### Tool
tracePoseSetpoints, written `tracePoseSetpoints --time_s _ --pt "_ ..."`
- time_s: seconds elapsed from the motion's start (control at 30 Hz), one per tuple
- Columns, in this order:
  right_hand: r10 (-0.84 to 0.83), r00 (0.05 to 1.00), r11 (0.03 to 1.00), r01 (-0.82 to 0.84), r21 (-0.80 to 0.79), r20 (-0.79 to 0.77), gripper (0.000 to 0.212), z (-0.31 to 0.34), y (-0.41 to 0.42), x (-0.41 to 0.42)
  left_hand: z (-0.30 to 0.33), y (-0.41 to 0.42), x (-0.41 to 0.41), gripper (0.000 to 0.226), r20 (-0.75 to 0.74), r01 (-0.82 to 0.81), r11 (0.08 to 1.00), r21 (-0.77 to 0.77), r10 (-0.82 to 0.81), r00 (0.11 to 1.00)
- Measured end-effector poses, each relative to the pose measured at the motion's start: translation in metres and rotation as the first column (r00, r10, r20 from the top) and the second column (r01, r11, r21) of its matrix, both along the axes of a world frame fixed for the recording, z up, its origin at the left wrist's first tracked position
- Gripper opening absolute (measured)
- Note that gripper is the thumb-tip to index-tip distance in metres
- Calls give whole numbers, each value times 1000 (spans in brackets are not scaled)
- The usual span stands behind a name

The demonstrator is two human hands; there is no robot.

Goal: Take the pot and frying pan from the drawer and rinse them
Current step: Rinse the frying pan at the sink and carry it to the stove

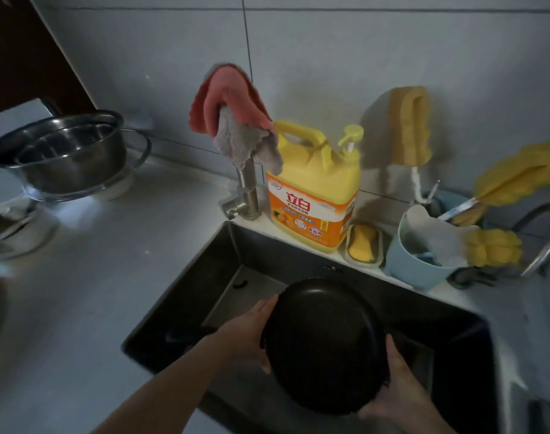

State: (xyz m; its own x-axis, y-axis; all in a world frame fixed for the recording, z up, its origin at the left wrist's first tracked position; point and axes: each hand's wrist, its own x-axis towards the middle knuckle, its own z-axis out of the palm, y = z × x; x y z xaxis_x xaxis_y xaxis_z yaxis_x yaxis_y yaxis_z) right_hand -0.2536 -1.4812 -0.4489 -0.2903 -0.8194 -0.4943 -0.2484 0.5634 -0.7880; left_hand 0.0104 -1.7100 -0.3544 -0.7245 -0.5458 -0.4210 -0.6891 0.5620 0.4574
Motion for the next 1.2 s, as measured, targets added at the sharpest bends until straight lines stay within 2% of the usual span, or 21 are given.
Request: tracePoseSetpoints --time_s 0.03,0.07,0.17,0.3,0.4,0.5,0.83,1.07,1.17,1.2 --pt "-2 997 1000 4 16 -83 177 15 -9 8 -8 -3 2 144 2 6 1000 2 -6 1000" --pt "2 993 1000 0 18 -114 178 20 -16 13 -17 -6 5 145 14 1 1000 12 -1 1000" --pt "63 979 998 -59 28 -194 172 19 -27 26 -44 -14 16 144 22 -9 999 46 8 1000" --pt "128 957 991 -130 10 -259 161 -13 -40 36 -76 -23 33 144 14 -31 995 93 30 999" --pt "161 955 986 -165 4 -249 166 -25 -52 43 -84 -26 38 143 22 -46 994 103 44 999" --pt "149 966 986 -161 -38 -211 160 -30 -62 49 -97 -31 45 139 42 -48 993 104 44 998" --pt "171 962 985 -166 37 -212 162 -69 -70 54 -125 -38 51 140 144 -107 985 135 87 986" --pt "162 939 986 -161 28 -302 157 -75 -71 54 -129 -36 45 141 147 -134 970 202 105 984" --pt "170 939 985 -163 50 -298 157 -79 -71 52 -108 -34 36 136 85 -229 950 213 216 973" --pt "178 939 984 -170 50 -295 157 -78 -72 52 -97 -34 30 124 48 -301 939 164 297 954"
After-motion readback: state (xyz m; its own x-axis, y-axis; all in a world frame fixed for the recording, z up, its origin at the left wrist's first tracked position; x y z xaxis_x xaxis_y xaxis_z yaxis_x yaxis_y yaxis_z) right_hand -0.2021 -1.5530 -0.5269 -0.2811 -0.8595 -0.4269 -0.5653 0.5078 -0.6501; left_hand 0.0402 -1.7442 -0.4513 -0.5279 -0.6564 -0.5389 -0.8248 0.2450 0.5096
